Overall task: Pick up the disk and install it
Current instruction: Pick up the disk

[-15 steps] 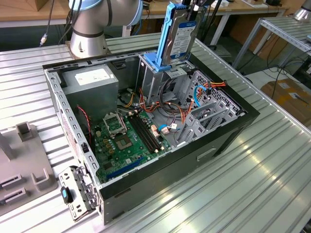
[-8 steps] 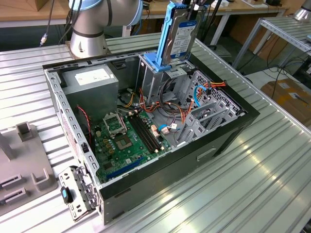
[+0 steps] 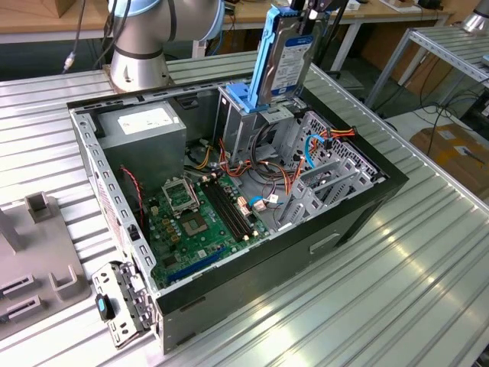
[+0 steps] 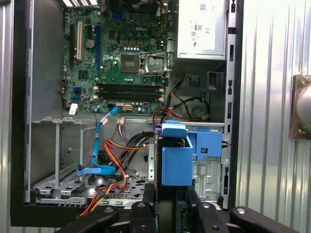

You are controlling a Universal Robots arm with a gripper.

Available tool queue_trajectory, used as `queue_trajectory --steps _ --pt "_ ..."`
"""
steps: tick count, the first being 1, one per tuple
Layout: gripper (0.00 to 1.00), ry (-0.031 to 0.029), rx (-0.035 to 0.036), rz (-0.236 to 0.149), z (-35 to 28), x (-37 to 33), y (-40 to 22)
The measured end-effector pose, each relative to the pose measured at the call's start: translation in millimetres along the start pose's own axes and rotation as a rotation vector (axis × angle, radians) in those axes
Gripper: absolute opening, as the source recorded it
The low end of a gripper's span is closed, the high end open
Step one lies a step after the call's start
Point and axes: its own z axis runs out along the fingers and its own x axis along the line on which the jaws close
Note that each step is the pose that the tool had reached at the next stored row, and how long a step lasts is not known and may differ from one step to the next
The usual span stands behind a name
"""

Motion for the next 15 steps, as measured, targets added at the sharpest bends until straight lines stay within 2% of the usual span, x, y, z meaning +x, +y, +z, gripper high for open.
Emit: queue_trajectory --steps 3,15 --pt "0.35 0.0001 0.0 0.0 -0.1 9.6 0.3" --pt "0.35 0.0001 0.0 0.0 -5.6 12.9 0.4"
